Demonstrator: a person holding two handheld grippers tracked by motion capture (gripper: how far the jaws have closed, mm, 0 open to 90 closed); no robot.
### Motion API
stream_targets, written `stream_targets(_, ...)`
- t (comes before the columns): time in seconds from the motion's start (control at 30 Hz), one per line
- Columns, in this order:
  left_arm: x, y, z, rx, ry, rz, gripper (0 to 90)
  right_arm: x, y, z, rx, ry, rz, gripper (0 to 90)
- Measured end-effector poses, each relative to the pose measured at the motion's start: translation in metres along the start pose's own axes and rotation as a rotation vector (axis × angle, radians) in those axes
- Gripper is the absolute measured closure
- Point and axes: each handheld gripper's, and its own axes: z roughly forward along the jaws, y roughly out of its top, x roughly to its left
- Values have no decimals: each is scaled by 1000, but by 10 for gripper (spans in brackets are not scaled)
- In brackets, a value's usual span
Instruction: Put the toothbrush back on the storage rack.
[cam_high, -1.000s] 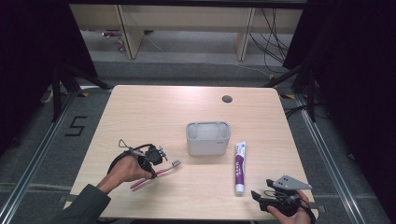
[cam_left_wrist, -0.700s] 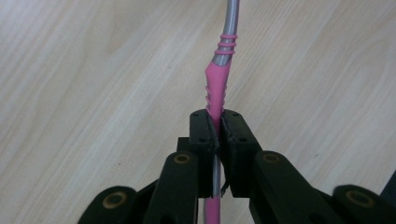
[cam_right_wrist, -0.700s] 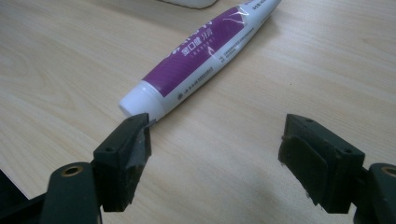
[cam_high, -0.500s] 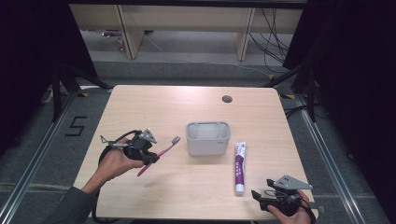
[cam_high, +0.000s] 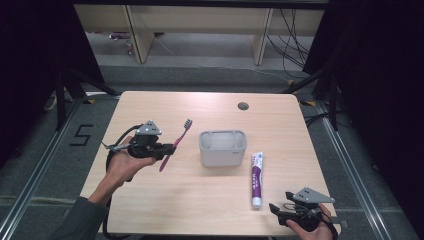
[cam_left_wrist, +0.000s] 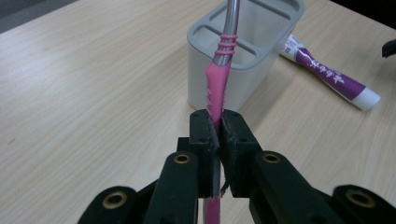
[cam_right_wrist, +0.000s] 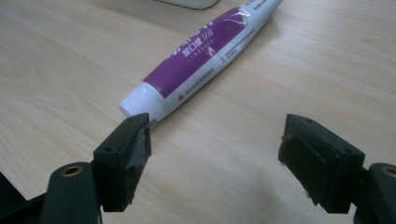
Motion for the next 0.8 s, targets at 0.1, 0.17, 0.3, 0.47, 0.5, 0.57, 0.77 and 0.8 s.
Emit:
stream_targets(0.1,1,2,1,-14,9,-12,832,0,0,0,3,0,0,251)
stream_targets(0.17,2,3,1,-23,24,-9,831,0,0,0,0,-1,0,251)
stream_targets(0.3,4,7,-1,-71,49,-24,832,0,0,0,2,0,-2,250)
stream_targets(0.47,3,13,1,-123,55,-40,832,0,0,0,-4,-10,1,251)
stream_targets(0.5,3,13,1,-120,56,-32,832,0,0,0,-5,-9,1,251)
stream_targets(0.57,2,16,2,-149,54,-52,832,-1,0,0,-5,-11,2,250)
stream_targets(0.77,1,28,5,-208,55,-69,832,0,-1,0,-3,0,35,251)
stream_targets(0.8,0,31,7,-219,46,-69,832,0,-1,0,-1,-4,32,250)
